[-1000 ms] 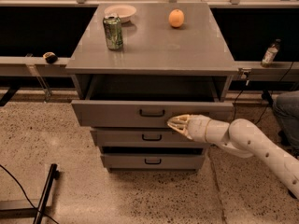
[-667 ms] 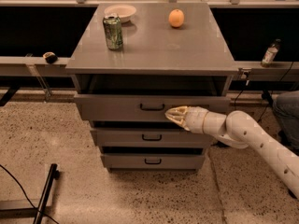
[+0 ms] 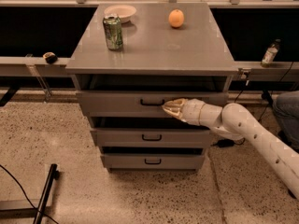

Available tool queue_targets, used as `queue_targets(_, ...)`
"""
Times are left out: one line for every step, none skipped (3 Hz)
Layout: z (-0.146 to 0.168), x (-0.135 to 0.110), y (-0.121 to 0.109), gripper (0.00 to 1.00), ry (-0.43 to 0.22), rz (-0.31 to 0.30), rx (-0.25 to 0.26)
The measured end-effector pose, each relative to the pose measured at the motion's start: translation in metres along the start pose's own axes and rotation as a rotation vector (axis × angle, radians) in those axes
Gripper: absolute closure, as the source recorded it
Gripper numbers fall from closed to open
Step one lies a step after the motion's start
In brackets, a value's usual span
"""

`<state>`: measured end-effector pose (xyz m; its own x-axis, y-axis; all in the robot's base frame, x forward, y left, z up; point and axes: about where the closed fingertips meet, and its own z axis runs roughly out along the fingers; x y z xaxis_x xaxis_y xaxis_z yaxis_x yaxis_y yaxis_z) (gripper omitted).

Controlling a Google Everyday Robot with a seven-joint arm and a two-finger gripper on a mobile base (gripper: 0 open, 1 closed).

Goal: Close top drawer

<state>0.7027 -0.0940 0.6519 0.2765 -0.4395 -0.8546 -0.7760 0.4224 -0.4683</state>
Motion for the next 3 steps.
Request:
queue_targets(0.006,0.0,0.005,1.0,0.023,0.004,-0.005)
queue_targets(-0.017,-0.006,0.04,1.0,0.043,-0.026,-0.04)
queue_targets(-0.04,0.004,0.076,1.0,0.09,-0.023,-0.105)
